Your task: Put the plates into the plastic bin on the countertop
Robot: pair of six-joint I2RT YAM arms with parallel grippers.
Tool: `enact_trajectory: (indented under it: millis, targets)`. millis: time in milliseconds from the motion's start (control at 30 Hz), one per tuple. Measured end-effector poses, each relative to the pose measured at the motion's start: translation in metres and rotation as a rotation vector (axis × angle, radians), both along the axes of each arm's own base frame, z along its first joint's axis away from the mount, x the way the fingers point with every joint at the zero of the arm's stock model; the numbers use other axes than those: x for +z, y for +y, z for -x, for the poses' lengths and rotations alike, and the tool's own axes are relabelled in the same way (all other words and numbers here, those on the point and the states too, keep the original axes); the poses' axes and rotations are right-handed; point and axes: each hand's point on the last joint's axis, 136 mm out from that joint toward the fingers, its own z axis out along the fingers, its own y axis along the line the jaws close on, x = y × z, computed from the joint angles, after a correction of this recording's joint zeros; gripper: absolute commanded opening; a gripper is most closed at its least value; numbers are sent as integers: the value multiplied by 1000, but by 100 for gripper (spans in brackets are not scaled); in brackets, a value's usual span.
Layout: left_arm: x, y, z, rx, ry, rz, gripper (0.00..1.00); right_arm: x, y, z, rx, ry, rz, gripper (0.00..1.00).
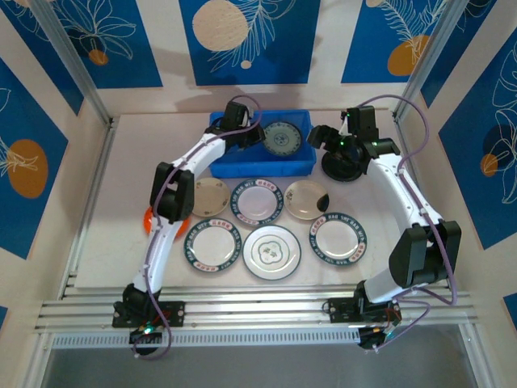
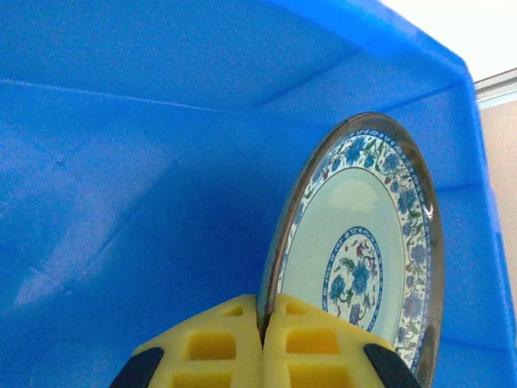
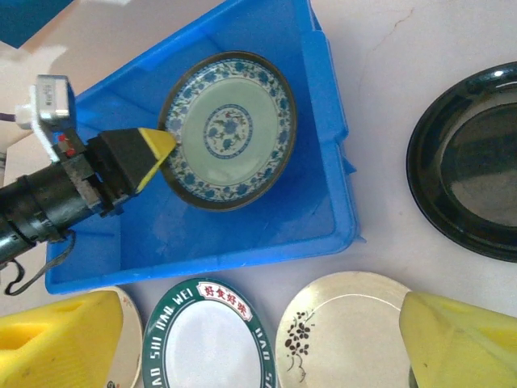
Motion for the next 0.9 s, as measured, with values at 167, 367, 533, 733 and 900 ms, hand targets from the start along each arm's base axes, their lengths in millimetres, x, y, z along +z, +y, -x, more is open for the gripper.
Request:
enact_trajectory:
  millis: [167,367,533,733,900]
  targets:
    - [-18,-7,2,4,32,5,0,-13,1,4,2,27,-9,89]
    - [-37,-13,3,8,62,6,0,-23,-1,6,0,45,-8,89]
    - [-43,-13,3,10,70,3,0,-22,-1,5,1,40,-12,89]
    - [-43,-13,2,13,70,1,23,-22,2,4,10,33,-27,89]
    - [-33,-15,-2,7,53,5,39,-27,3,7,14,46,-30,89]
